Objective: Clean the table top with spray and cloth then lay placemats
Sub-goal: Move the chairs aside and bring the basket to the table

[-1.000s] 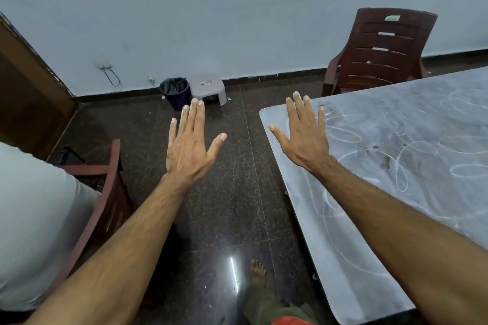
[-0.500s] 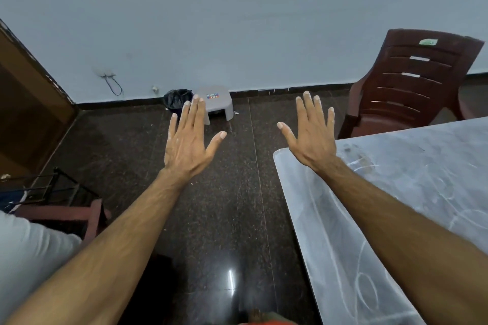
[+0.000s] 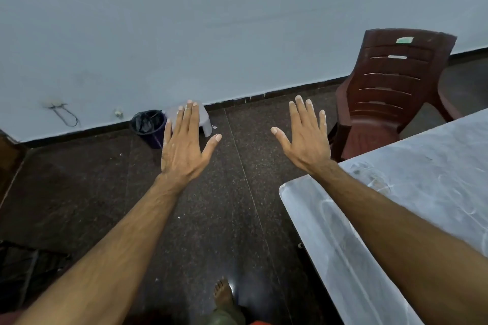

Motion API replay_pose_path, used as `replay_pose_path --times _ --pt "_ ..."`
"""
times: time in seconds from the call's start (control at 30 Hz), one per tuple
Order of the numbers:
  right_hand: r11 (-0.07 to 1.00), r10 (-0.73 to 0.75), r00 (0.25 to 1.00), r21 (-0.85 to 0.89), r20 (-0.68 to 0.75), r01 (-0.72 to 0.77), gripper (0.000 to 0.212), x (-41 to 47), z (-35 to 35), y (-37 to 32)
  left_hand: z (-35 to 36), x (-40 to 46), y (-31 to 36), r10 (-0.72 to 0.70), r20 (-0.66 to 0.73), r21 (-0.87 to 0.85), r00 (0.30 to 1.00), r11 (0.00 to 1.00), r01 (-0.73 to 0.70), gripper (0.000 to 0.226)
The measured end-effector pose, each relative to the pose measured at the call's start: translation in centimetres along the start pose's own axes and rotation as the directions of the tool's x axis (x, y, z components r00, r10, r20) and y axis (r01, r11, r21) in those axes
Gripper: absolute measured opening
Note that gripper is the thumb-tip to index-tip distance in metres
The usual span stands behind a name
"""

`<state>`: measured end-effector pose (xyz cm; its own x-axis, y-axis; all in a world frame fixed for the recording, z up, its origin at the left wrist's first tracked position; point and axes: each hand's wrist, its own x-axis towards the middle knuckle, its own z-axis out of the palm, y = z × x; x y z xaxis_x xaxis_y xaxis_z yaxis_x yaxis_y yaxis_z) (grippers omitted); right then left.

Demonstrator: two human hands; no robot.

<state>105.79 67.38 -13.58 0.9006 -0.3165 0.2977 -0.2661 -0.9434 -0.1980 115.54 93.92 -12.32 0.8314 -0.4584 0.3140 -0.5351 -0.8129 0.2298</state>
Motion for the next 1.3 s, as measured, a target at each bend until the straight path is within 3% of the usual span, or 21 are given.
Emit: replay_pose_path --times 0.57,1.3 --pt "0.968 0.243 0.97 -0.057 -0.032 -0.244 0.089 13.2 5.0 -2.5 4.9 19.5 -6.8 0.245 0.072 -0.119 0.967 0.965 -0.235 0.083" --pt "0.91 0.412 0.911 -0.053 -0.001 -0.411 0.083 35.1 11.5 8.5 15.9 47.2 -2.9 0.37 0.088 -0.164 0.925 0.921 -0.353 0.085"
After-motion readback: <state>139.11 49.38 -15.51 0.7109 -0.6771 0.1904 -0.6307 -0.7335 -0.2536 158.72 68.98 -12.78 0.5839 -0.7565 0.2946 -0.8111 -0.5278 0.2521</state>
